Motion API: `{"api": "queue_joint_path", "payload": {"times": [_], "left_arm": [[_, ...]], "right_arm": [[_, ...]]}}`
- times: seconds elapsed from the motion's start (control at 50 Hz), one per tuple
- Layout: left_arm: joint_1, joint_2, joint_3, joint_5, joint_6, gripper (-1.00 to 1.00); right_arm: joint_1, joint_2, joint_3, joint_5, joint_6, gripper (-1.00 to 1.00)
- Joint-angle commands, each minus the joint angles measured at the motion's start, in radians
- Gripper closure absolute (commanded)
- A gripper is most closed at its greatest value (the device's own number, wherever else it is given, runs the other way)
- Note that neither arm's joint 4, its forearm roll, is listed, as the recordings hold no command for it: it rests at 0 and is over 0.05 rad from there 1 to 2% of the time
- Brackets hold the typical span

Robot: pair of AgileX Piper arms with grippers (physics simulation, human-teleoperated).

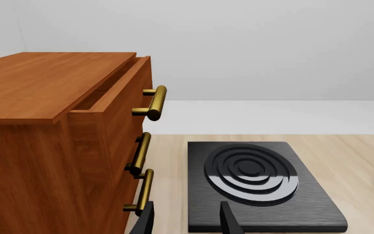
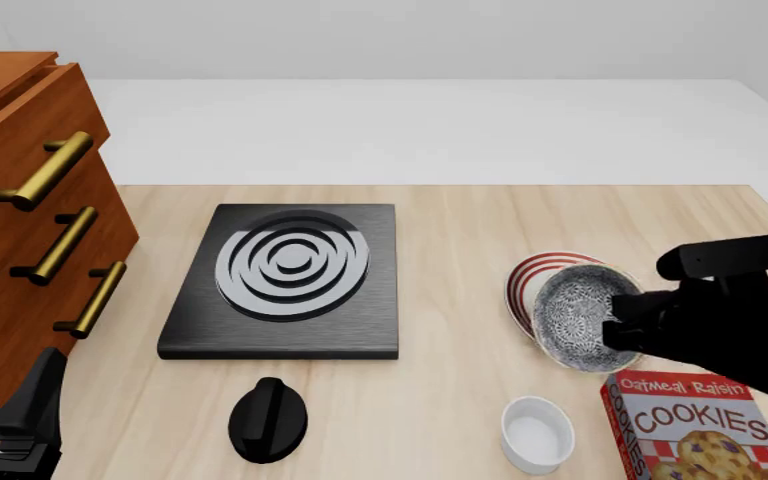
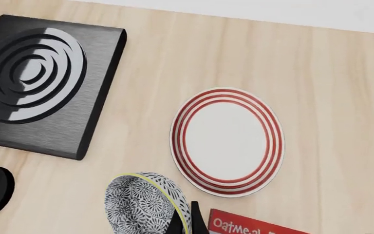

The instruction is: Pick the akita bowl on the ramekin and place it on the plate.

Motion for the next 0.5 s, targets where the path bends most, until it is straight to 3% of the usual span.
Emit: {"api": "queue_joint_path", "payload": {"times": [0.02,0.34,0.5], "left_arm": [[0.0,0.0,0.0,0.0,0.0,-1.0],[0.0,0.0,0.0,0.0,0.0,-1.0],[0.0,0.0,0.0,0.0,0.0,-1.0]], "right_arm": [[-0.078,0.032,-0.052,-0.043,0.028,1.0],[-0.148,0.192,-0.101,-0.184,0.116,1.0],[-0.16,0.289,-0.108,-0.265,0.208,1.0]]}}
